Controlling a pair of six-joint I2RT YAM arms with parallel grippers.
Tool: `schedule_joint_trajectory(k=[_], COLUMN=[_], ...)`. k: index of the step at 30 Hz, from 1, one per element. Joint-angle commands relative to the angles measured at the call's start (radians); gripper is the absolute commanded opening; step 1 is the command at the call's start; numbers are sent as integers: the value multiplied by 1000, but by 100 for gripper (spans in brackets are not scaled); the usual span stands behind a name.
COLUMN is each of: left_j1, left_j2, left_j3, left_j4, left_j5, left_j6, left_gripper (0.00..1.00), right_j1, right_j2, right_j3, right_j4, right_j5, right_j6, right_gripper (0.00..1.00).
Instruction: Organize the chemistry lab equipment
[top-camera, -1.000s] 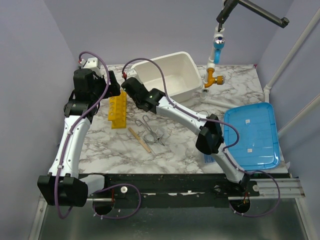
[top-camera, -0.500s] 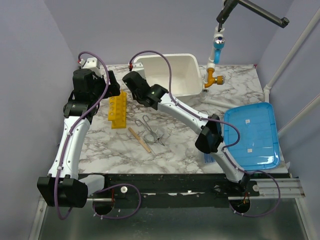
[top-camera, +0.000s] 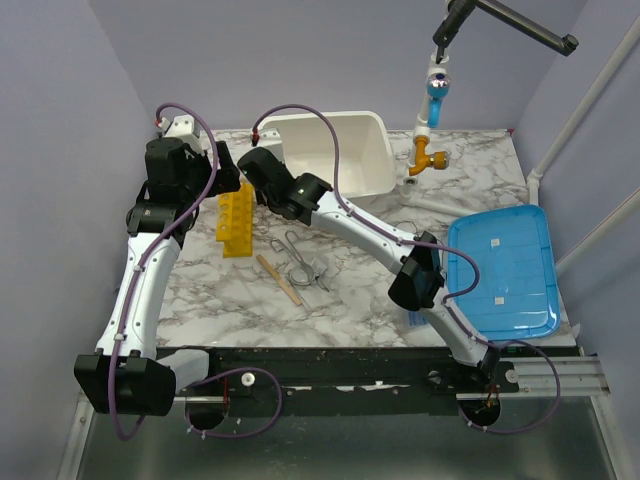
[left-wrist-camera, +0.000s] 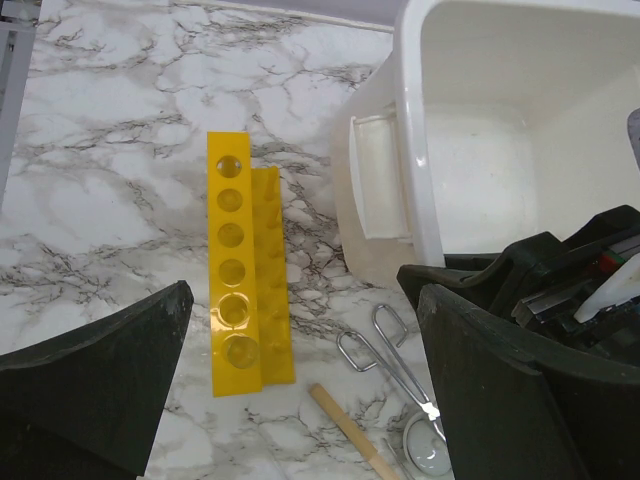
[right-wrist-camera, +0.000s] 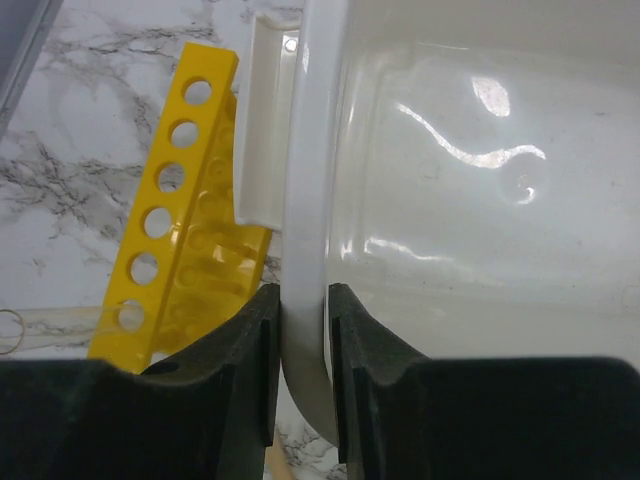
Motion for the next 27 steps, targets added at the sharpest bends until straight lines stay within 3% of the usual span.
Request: schedule_joint_trajectory(k=[1,7,13,27], left_j1=[-6,-5,-6,-46], left_j2=[-22,-22,-27,-79], left_j3=[1,1,0,-18], left_j4=[7,6,7,33], left_j5=[-17,-16,-20,-20], left_j6=[-4,-3,2,36], left_gripper=[99,99,99,99], right_j1=[12,13,17,16], right_j2=[9,-53,-160,-671], right_j3=[4,-54,-153,-871], right_j4=[65,132,167,287], right_j5=[-14,3,-34,-59], right_j6=[46,-16,-84,-82], right_gripper=[39,67,81,88])
